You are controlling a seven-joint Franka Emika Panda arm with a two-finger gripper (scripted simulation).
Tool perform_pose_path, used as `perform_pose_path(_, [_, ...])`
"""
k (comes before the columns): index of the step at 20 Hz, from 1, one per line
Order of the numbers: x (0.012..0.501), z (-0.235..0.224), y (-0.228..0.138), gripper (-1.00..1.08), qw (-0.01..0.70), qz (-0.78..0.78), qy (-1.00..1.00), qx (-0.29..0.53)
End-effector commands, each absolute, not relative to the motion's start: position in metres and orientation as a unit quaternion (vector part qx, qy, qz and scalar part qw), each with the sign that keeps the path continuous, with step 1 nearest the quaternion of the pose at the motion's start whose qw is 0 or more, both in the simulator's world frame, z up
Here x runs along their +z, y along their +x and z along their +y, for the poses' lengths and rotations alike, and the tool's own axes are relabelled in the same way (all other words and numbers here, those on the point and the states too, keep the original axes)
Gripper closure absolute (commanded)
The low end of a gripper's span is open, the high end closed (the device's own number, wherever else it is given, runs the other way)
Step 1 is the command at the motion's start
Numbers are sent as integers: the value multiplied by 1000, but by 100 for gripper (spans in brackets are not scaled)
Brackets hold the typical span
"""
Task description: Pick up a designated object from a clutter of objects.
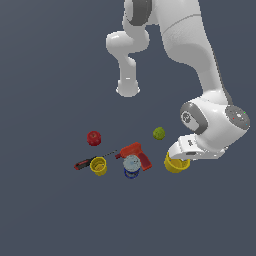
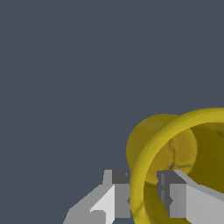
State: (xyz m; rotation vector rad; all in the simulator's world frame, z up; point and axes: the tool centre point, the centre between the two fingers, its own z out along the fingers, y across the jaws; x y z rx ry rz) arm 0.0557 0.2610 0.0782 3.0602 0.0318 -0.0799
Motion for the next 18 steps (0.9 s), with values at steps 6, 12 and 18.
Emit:
perform_pose_path(6, [117, 254, 51, 108, 39, 10, 999, -24])
perform_pose_path(12, [171, 244, 42, 108, 40, 11, 999, -24])
perform_pose_path(18, [241, 230, 30, 108, 40, 11, 999, -24])
